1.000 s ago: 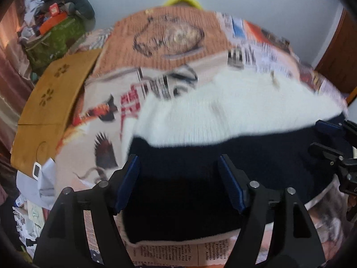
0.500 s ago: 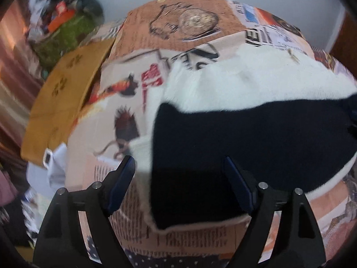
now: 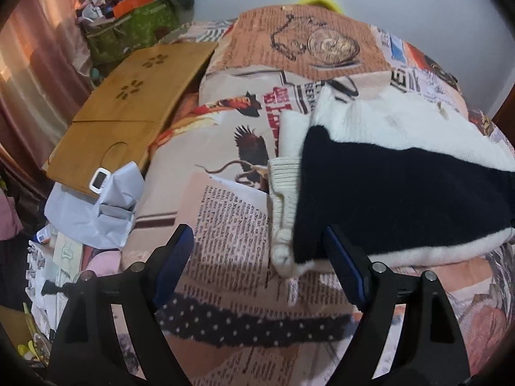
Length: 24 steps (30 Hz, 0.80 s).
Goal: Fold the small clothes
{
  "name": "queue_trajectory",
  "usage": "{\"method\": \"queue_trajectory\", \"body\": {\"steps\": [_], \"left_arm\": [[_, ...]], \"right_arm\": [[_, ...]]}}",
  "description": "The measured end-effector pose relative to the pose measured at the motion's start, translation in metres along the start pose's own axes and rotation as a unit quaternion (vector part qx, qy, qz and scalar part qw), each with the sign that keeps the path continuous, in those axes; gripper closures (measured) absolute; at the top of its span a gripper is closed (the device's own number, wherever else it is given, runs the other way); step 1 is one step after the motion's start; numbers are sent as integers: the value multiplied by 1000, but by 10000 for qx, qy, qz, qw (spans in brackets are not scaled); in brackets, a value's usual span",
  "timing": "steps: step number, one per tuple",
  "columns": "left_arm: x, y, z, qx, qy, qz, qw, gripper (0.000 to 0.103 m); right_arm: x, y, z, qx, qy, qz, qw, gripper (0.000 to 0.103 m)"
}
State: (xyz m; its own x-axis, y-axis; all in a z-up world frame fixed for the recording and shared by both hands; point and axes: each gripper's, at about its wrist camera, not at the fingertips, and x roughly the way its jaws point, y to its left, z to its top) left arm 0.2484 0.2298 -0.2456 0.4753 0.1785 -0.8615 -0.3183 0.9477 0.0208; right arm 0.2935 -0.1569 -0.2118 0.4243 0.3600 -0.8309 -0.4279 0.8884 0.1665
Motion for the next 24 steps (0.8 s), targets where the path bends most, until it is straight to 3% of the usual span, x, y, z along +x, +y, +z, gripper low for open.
{"method": "queue_trajectory", "body": {"steps": [8,16,22,24], "left_arm": [[-33,-7,-17,-301,-177,-411,9985,16],[-13,-19,-33,-771,431,-1211,9887,16],[15,-25,-35,-1359,1020,-2114,9625,16],[27,-28,-33,-1537,1263,-2465,9485,14]], "right_arm": [[-22,21,22,-68,-347,186,9992,48],[-9,74,44,-648,-552,377,9957,42],[36,102,45,-999,-128,395,9941,42],[51,106,42,-1078,61,361,9935,42]]}}
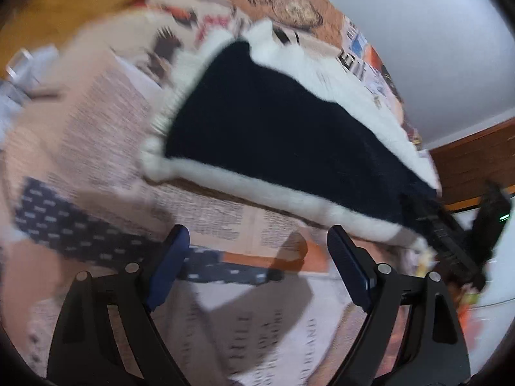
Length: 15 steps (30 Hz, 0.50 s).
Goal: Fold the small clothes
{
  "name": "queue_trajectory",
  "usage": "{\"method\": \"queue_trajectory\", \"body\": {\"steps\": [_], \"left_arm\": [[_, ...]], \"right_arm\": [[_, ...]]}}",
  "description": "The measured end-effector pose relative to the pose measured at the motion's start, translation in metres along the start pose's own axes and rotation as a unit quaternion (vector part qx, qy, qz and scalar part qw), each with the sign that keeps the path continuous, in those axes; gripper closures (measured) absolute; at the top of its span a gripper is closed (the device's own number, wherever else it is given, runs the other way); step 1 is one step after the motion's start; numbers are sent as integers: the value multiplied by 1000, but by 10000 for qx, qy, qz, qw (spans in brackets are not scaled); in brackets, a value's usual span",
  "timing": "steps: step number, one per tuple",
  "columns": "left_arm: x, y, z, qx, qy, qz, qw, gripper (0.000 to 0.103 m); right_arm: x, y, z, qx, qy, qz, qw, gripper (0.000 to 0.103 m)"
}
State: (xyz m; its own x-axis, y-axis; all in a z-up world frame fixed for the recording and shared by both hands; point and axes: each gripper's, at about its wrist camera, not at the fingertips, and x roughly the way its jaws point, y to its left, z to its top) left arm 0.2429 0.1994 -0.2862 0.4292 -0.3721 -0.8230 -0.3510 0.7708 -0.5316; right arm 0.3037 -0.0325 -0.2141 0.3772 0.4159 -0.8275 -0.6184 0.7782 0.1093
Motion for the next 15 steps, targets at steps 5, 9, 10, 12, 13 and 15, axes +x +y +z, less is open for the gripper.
{"method": "queue_trajectory", "body": {"steps": [5,9,10,12,13,15], "left_arm": [[11,6,18,-398,32,-446,9982,13],[18,15,39,-779,-165,-549,9953,16],[18,15,43,-831,-209,-503,9951,23],[20,13,50,-829,-348,-241,9957,39],[21,10,53,-797,-421,-63,9959,50],[19,9,56,-716,-537,22,9960,65]], "right_arm": [[6,-5,-3,48,28,196,9998,39],[5,-8,-5,110,34,332,9994,39],[5,-7,-6,110,26,331,9994,39],[5,-6,-7,115,10,328,9994,39],[4,-6,-7,126,9,326,9994,39],[3,-6,-7,148,14,339,9993,39]]}}
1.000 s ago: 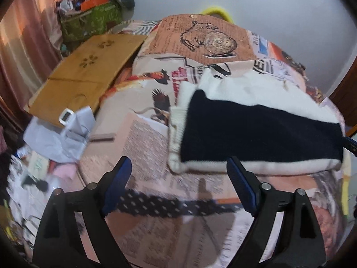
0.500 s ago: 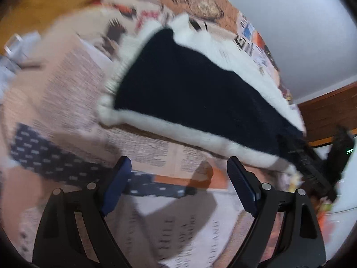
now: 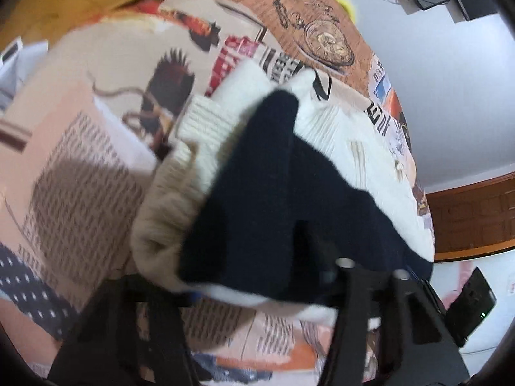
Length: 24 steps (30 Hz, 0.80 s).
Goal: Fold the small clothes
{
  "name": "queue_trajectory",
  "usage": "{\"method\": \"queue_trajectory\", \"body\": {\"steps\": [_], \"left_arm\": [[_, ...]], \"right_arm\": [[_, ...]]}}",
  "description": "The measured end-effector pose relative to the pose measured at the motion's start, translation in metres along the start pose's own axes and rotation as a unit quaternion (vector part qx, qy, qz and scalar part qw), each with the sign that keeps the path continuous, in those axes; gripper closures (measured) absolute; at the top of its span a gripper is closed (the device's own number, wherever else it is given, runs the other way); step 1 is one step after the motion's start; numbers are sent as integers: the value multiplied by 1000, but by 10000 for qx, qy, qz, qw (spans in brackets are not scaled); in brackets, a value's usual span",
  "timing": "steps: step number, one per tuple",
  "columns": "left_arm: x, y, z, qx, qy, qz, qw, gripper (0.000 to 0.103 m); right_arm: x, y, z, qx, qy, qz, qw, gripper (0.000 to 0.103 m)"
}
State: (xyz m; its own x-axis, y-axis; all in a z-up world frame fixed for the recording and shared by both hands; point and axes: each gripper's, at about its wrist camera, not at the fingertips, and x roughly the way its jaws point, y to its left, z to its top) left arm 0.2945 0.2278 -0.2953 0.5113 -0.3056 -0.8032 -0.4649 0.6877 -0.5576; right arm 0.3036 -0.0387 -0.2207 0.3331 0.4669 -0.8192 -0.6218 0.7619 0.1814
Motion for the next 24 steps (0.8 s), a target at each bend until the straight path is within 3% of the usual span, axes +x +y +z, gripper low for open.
{"method": "queue_trajectory", "body": {"steps": [1,4,10,13,19,24], "left_arm": [[-3,-2,1,41,-90,33,9999,73],[-23,-12,4,308,-542,295,9976,77],[-78,-35,21,573,-1405,781,9853,79],[-100,-53,29,735,-1684,853,9793,79],[-120,-133,23,1549,-2050,809,9630,79],[-106,-211,2,2265,-2007,543,9516,79]], "right_arm": [[-1,0,0,15,5,2,10000,40],[-9,-1,0,61,-6,36,10000,39],[-35,-15,-8,163,-193,-152,9996,39],[-50,-27,-15,301,-315,-269,9987,39],[-68,-54,-37,669,-447,-450,9957,39],[-58,-71,-53,1037,-198,-246,9941,39]]}}
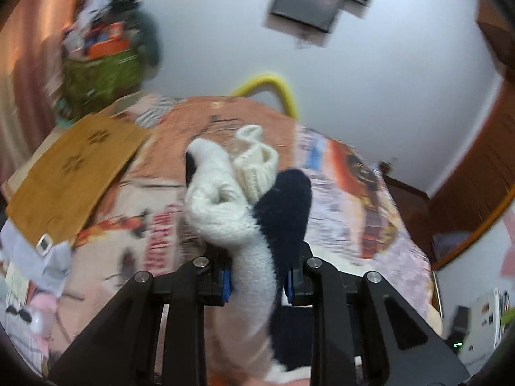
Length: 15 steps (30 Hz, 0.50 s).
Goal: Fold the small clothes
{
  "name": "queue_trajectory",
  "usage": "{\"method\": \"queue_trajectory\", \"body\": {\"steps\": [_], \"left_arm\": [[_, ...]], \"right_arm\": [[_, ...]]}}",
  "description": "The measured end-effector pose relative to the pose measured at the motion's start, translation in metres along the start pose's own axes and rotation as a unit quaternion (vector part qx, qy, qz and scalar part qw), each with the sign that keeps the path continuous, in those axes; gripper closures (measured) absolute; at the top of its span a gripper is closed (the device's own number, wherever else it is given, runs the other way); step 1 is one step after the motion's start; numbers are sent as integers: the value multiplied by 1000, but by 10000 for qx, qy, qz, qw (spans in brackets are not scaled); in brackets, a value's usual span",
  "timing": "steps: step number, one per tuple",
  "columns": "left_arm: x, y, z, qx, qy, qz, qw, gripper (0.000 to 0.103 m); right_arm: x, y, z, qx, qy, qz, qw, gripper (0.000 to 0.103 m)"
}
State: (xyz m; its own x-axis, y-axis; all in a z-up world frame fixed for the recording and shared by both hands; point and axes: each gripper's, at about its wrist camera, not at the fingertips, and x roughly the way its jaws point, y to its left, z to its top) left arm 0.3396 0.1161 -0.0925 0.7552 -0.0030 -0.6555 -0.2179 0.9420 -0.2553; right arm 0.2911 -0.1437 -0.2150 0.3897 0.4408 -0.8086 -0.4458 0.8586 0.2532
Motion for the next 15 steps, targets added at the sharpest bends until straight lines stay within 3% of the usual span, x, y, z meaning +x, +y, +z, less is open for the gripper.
{"method": "queue_trajectory", "body": {"steps": [4,8,15], "left_arm": [[20,-60,-6,499,6,-250,9984,79],[48,-117,-37,1132,307,-363,9924,79],[60,-136,-89,1829,804,-500,9786,79]], "right_arm": [[8,-6,-9,105,122,113,9998,40],[2,-8,-16,154,90,188,9997,40],[-12,-20,-4,175,-76,201,9996,39]]}}
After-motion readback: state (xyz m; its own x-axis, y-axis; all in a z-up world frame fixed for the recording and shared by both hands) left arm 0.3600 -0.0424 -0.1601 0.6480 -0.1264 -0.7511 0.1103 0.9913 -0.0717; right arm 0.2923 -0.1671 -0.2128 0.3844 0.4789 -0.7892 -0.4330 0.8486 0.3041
